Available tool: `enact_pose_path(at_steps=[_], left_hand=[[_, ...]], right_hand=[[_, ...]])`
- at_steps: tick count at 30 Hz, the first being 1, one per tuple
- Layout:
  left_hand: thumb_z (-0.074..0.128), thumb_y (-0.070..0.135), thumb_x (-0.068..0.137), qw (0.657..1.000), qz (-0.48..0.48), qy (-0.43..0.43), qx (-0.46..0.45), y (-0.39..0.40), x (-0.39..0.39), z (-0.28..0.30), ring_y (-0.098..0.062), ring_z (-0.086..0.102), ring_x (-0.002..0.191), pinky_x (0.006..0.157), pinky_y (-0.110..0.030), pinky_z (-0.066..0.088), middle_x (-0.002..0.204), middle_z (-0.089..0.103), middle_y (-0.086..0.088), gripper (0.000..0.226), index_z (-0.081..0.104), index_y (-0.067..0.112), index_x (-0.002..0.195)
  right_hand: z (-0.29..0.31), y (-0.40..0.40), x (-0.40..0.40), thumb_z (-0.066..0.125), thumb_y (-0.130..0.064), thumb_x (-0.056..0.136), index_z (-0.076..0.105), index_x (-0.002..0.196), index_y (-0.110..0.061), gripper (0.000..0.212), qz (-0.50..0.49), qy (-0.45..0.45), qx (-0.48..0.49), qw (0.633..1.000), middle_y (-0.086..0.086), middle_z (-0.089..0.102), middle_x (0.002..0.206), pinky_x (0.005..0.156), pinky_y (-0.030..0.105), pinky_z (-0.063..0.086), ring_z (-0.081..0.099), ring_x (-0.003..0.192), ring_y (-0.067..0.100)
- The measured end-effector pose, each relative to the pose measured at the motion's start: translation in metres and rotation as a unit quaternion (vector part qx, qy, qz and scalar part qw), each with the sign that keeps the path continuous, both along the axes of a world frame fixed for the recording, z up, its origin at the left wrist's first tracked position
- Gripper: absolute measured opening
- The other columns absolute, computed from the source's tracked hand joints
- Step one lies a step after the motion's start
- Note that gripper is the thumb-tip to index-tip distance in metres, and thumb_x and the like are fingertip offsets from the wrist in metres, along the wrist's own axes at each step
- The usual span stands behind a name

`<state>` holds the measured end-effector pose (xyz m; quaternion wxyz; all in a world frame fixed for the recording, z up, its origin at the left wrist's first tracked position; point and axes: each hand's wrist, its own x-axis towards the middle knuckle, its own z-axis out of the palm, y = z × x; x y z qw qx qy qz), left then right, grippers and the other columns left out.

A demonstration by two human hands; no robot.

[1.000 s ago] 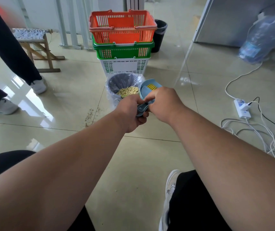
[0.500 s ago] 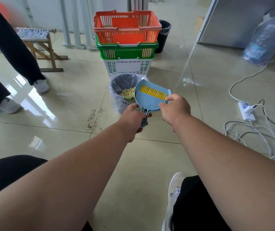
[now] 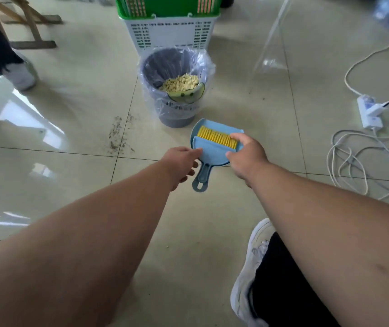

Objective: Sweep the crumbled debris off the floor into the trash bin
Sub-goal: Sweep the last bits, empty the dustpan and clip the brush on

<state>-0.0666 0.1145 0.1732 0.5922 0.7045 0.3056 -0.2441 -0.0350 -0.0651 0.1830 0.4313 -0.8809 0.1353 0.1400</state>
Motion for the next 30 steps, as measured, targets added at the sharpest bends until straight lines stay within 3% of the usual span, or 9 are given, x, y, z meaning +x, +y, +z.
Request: enact_pose_path(at_steps=[4,7,12,14,17,22,25,27,30], left_hand=[[0.063,0.03,0.095,0.997,0.014,0.052,0.061,-0.005,0.006,-0.054,-0.025,0.053,0.062,0.059,-0.03,0.045,0.086,0.07,-0.011,0.028,0.074,0.005,0.099],[0.062,0.027,0.095,0.994,0.011,0.088,0.067,-0.012,0.006,-0.091,-0.029,0.059,0.067,0.057,-0.03,0.047,0.091,0.074,-0.017,0.029,0.074,0.001,0.1],[0.067,0.018,0.096,0.985,0.021,0.158,0.067,-0.01,0.006,-0.137,-0.034,0.073,0.08,0.081,-0.045,0.063,0.1,0.078,-0.021,0.02,0.071,0.0,0.105],[0.07,0.012,0.094,0.981,0.004,0.178,0.073,-0.007,0.01,-0.145,-0.032,0.073,0.078,0.077,-0.042,0.063,0.099,0.078,-0.021,0.017,0.071,0.001,0.106],[0.075,0.015,0.093,0.977,-0.033,0.194,0.081,-0.001,0.016,-0.148,-0.022,0.068,0.063,0.061,-0.03,0.055,0.088,0.079,-0.015,0.016,0.073,0.003,0.104],[0.076,0.029,0.095,0.971,-0.099,0.193,0.096,0.005,0.031,-0.163,-0.019,0.07,0.064,0.057,-0.028,0.051,0.085,0.081,-0.009,0.022,0.075,0.007,0.1],[0.066,0.026,0.1,0.968,-0.136,0.181,0.108,0.011,0.041,-0.175,-0.016,0.07,0.054,0.05,-0.022,0.047,0.081,0.082,-0.007,0.023,0.076,0.005,0.102],[0.061,0.022,0.102,0.963,-0.17,0.175,0.112,0.017,0.047,-0.184,-0.016,0.069,0.052,0.048,-0.021,0.046,0.08,0.081,-0.008,0.026,0.077,0.002,0.1],[0.06,0.021,0.102,0.952,-0.221,0.179,0.116,0.02,0.056,-0.199,-0.017,0.07,0.058,0.046,-0.019,0.047,0.082,0.082,-0.007,0.029,0.079,0.002,0.093]], right_hand=[[-0.047,0.0,0.004,0.055,-0.009,0.093,0.053,0.143,-0.034,0.055,0.085,0.04,-0.085,0.992,0.004,0.063,0.119,0.077,0.022,0.043,0.058,0.092,0.022],[-0.083,-0.001,0.003,0.057,-0.017,0.091,0.037,0.154,-0.034,0.068,0.119,0.104,-0.144,0.977,0.007,0.059,0.133,0.088,0.028,0.048,0.059,0.107,0.027],[-0.127,0.014,0.012,0.062,-0.023,0.088,0.017,0.161,-0.033,0.087,0.166,0.185,-0.173,0.953,0.009,0.046,0.15,0.101,0.031,0.047,0.052,0.129,0.029],[-0.137,0.02,0.019,0.064,-0.024,0.088,0.015,0.161,-0.031,0.088,0.197,0.194,-0.19,0.942,0.01,0.044,0.151,0.097,0.032,0.046,0.051,0.129,0.031],[-0.142,0.024,0.035,0.07,-0.037,0.089,0.022,0.156,-0.026,0.084,0.257,0.189,-0.232,0.919,0.012,0.055,0.136,0.087,0.034,0.047,0.058,0.117,0.033],[-0.155,0.025,0.067,0.074,-0.05,0.084,0.034,0.134,-0.021,0.07,0.302,0.197,-0.262,0.895,0.01,0.064,0.112,0.081,0.038,0.054,0.061,0.093,0.032],[-0.169,0.025,0.075,0.071,-0.056,0.084,0.033,0.141,-0.021,0.077,0.32,0.21,-0.295,0.875,0.013,0.054,0.128,0.092,0.042,0.052,0.056,0.111,0.034],[-0.18,0.029,0.078,0.066,-0.063,0.085,0.038,0.144,-0.021,0.078,0.337,0.198,-0.344,0.854,0.015,0.04,0.141,0.102,0.047,0.044,0.042,0.128,0.036],[-0.197,0.041,0.085,0.066,-0.061,0.086,0.043,0.144,-0.02,0.074,0.37,0.208,-0.347,0.836,0.015,0.035,0.143,0.107,0.046,0.04,0.035,0.133,0.036]])
